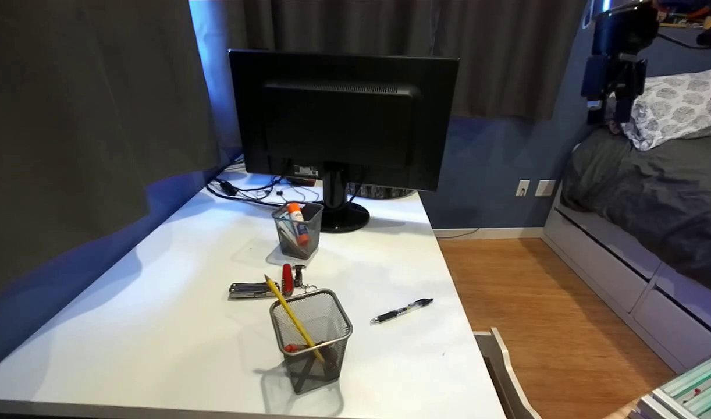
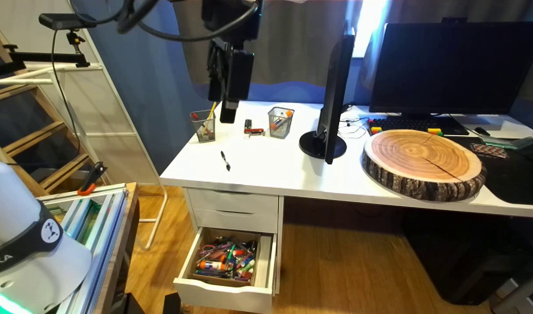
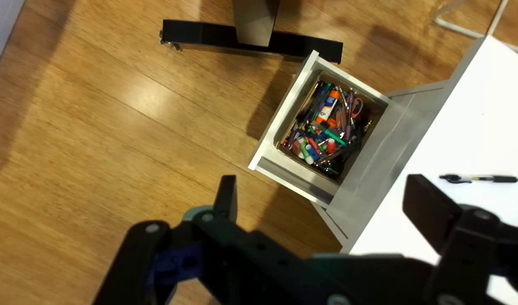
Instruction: Remove the yellow pencil from the basket on the left and put it on the table
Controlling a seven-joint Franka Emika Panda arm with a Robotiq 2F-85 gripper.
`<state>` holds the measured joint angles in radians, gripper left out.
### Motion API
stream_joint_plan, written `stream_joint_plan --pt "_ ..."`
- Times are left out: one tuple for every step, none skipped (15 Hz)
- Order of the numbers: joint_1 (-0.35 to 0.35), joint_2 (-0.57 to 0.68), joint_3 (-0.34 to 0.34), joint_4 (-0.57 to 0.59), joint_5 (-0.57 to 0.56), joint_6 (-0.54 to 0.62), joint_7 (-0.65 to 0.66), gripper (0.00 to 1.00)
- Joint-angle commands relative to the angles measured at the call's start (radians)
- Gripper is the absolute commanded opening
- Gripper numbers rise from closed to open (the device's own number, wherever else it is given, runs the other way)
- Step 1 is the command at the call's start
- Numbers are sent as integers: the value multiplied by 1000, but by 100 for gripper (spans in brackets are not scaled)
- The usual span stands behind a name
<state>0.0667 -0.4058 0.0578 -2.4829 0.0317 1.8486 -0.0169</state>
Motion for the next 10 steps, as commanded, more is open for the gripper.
stream_joint_plan --pt "80 94 67 77 -7 7 -56 100" --pt "105 122 88 96 -4 17 -68 100" --pt "126 147 107 113 -8 25 -81 100" --pt "149 178 128 134 -6 42 -92 100" --pt "170 210 149 154 -8 58 -104 100" --pt "190 248 169 179 -9 71 -117 100" --pt "210 285 188 203 -9 84 -134 100" --pt "227 317 207 221 -11 97 -150 100" --pt "243 356 223 248 -4 102 -172 100" --pt "258 393 242 269 -16 105 -186 100"
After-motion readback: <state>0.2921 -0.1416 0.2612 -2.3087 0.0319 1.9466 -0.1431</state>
